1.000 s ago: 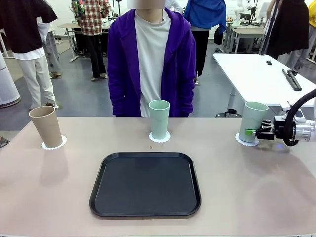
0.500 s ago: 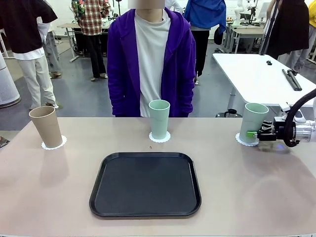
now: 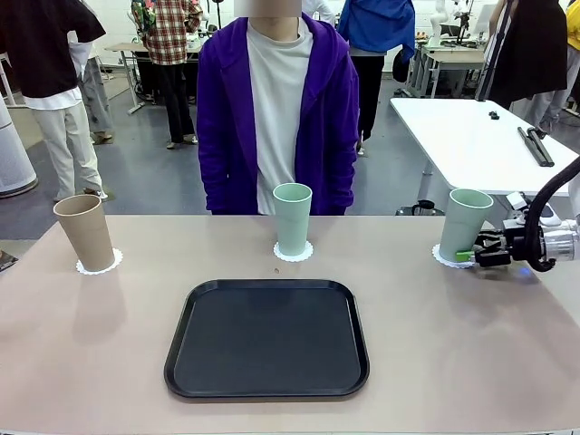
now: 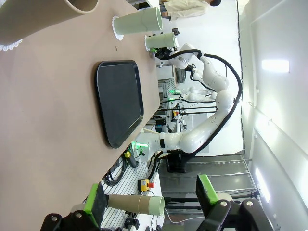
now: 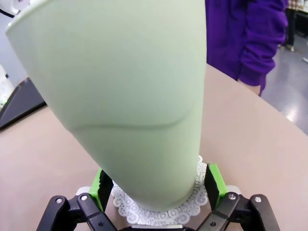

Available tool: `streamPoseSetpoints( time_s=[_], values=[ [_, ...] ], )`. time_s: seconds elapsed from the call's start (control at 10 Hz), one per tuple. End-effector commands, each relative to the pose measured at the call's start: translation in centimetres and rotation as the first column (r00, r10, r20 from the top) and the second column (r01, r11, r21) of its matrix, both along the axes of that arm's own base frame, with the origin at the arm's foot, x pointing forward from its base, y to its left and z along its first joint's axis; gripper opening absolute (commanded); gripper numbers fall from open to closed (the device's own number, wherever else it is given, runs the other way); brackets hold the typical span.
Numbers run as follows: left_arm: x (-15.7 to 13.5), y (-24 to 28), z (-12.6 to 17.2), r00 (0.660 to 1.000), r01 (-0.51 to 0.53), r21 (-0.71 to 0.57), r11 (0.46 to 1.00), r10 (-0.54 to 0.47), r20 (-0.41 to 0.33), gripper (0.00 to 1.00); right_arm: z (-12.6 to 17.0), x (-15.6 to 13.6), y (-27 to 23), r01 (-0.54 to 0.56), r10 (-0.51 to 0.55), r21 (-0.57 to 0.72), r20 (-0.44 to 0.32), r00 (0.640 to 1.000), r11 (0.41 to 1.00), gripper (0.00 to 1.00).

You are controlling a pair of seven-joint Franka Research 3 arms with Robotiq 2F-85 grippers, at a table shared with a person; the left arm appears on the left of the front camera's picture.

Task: Place coasters on the table and set cups on them.
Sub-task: Take one Reusable plastic cup from the Flat Tray and place it on a coaster set by the human.

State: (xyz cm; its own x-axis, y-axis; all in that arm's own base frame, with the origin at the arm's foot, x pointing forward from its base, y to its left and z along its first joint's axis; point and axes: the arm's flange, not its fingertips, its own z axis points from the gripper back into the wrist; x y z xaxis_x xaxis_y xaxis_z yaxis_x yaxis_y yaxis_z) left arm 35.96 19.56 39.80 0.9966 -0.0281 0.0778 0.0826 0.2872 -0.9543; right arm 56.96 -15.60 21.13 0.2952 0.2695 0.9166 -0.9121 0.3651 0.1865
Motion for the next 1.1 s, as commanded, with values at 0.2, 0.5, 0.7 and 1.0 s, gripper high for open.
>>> streamPoseSetpoints(
  time_s=[0.2, 0.5, 0.7, 1.0],
  values=[
    [-0.2, 0.1, 0.1, 1.0, 0.003, -0.015, 1.0, -0.002, 0.018, 1.0, 3.9, -2.4, -1.5, 0.021, -0.026, -0.133, -0.04, 0.999, 0.991, 1.0],
    [-0.2, 0.1, 0.1, 1.0, 0.003, -0.015, 1.0, -0.002, 0.018, 1.0, 8.6, -5.9, -3.4, 0.069, -0.112, -0.224, -0.185, 0.976, 0.972, 1.0],
    [-0.2, 0.1, 0.1, 1.0, 0.003, -0.015, 1.0, -0.002, 0.018, 1.0, 14.3, -8.6, -1.4, 0.168, -0.256, -0.281, -0.316, 0.913, 0.945, 1.0],
    [-0.2, 0.1, 0.1, 1.0, 0.003, -0.015, 1.0, -0.002, 0.018, 1.0, 21.8, -11.3, 3.5, 0.144, -0.368, -0.43, -0.501, 0.783, 0.891, 1.0]
  ],
)
